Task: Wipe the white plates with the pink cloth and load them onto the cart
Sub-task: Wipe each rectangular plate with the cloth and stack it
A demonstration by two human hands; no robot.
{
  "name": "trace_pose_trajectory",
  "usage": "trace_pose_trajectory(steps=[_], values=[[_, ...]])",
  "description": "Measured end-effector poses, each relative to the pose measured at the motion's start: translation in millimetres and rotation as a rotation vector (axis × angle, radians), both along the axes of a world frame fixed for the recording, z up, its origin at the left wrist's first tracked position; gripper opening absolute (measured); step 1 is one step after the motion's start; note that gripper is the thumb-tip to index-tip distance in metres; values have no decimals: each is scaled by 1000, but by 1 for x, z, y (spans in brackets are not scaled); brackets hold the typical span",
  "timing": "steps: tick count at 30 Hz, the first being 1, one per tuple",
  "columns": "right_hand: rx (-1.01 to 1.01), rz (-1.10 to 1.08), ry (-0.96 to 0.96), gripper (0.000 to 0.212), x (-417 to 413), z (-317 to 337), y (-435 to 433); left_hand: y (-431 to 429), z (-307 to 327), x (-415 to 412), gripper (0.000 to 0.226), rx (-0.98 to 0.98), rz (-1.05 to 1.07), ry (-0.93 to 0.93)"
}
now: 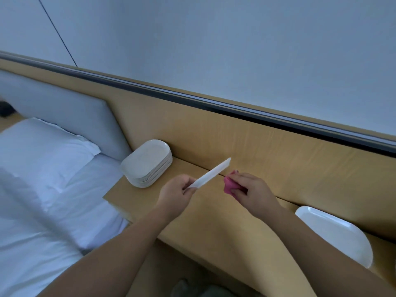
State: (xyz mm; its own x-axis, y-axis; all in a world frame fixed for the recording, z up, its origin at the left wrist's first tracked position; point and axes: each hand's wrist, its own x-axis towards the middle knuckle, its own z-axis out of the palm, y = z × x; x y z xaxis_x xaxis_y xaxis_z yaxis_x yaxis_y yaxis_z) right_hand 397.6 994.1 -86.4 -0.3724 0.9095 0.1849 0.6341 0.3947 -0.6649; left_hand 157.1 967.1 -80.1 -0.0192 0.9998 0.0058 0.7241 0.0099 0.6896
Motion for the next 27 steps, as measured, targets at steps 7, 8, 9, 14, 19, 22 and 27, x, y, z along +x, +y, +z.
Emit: trace_pose_trajectory(steps=[7, 8, 9, 14, 19, 22, 27], values=[[38, 102, -19, 33, -51, 11, 16, 1, 2, -62, 6, 248, 85, 154], [37, 115, -25, 33, -58, 13, 18, 3, 0, -72, 6, 277, 100, 188], [41, 127, -29, 32, -65, 13, 21, 5, -3, -84, 6, 291, 112, 222], [52, 119, -35, 35, -99, 7, 32, 13, -17, -136, 8, 324, 124, 302], [38, 114, -62, 27, -131, 4, 41, 28, -32, -176, 11, 287, 102, 327], [33, 93, -96, 29, -150, 1, 48, 40, -37, -193, 14, 212, 65, 320], [17, 66, -106, 28, -173, -2, 54, 61, -46, -215, 23, 74, -37, 342]])
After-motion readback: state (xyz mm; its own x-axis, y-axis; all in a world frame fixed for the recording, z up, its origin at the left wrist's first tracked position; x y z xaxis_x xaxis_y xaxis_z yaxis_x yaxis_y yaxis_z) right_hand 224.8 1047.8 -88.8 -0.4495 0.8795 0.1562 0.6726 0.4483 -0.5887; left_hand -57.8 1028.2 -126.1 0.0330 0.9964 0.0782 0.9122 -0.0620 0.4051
